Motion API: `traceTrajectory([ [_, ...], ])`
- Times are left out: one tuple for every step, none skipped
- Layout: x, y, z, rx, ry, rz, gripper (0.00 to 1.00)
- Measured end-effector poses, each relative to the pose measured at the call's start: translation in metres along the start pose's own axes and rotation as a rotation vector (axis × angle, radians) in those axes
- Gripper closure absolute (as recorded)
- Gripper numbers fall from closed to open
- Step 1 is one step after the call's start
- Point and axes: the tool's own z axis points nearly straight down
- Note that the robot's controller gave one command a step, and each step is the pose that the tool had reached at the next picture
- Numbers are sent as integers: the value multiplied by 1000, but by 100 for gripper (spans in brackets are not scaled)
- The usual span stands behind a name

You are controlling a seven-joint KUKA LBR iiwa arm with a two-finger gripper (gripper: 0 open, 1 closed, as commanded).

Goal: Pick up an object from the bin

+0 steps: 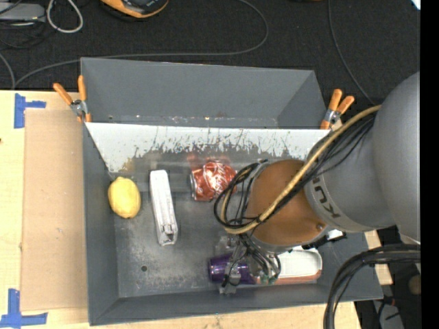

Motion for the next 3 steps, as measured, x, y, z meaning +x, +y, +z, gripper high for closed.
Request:
traceTrajectory([
  [0, 0, 0, 0, 0, 2, 100],
  [0, 0, 0, 0, 0, 2, 100],
  [-30, -28, -20, -2, 2, -398, 100],
])
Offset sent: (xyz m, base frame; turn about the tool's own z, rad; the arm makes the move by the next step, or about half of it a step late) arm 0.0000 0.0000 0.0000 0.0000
